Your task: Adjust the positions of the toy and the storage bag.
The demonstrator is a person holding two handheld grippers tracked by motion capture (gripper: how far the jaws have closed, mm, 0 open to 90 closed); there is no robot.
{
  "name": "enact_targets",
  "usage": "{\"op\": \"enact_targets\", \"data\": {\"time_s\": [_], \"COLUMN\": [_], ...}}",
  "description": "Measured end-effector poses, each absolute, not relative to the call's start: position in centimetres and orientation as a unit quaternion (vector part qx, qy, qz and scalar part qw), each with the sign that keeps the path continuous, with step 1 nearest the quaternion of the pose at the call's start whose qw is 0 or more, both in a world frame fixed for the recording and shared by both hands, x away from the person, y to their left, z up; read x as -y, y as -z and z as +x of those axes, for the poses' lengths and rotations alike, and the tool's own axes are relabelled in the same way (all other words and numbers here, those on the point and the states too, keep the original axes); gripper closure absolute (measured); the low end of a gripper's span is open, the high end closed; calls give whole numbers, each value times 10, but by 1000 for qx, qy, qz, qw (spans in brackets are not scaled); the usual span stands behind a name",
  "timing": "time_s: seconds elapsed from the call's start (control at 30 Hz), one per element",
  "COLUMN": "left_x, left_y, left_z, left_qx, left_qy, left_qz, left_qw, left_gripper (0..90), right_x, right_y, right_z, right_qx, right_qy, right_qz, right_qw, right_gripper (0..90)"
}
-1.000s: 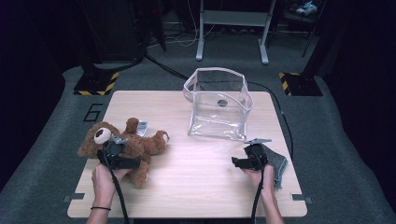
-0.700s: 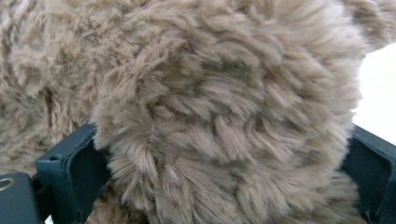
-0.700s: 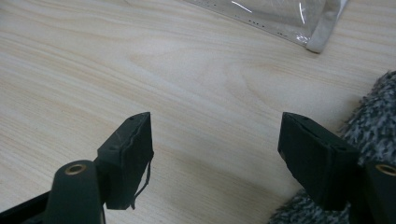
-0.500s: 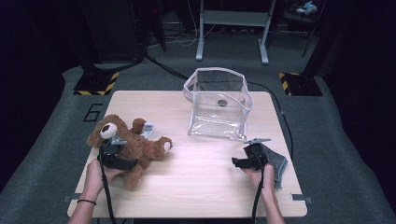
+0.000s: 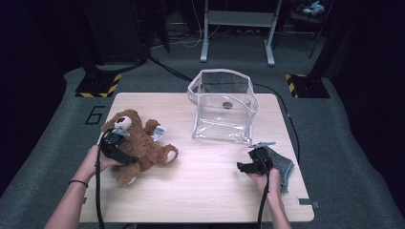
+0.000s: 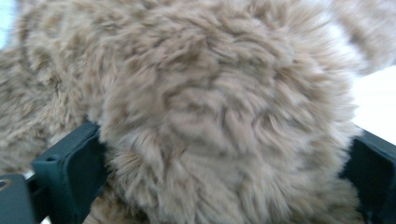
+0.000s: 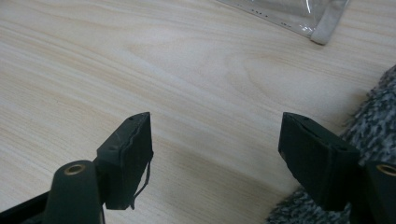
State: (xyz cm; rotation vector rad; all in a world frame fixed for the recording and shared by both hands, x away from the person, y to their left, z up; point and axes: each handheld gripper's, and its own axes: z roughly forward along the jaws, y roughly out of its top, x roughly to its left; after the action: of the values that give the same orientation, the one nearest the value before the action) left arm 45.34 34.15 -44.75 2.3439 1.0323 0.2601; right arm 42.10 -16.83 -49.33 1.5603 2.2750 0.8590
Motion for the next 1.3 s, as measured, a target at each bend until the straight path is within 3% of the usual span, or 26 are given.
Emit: {"op": "enact_targets", "data": {"time_s": [0.23,0.4,0.67,0.77,1.07,1.3], "left_x": [-332,-303,-277,-288,-306,-329], "left_y": [412,399,423,437,444,446], "left_z": [445,454,468,467,461,468], "left_qx": [-479,-532,-545,-564,-497,-441], "left_qy": [-122,-177,-181,-160,-160,-115], "left_qz": [798,775,790,777,808,836], "left_qw": [344,293,214,229,272,306], "left_gripper": [72,82,92,101,428,505], "right_x": [166,165,164,166,168,171], "right_y": [486,484,486,487,489,488], "right_z": [422,422,421,420,420,419], "right_qx": [-781,-780,-785,-785,-780,-781], "right_qy": [-297,-298,-296,-295,-294,-291], "right_qz": [532,532,528,528,536,536], "right_qw": [134,139,134,136,132,135], "right_gripper": [254,255,256,257,270,271]}}
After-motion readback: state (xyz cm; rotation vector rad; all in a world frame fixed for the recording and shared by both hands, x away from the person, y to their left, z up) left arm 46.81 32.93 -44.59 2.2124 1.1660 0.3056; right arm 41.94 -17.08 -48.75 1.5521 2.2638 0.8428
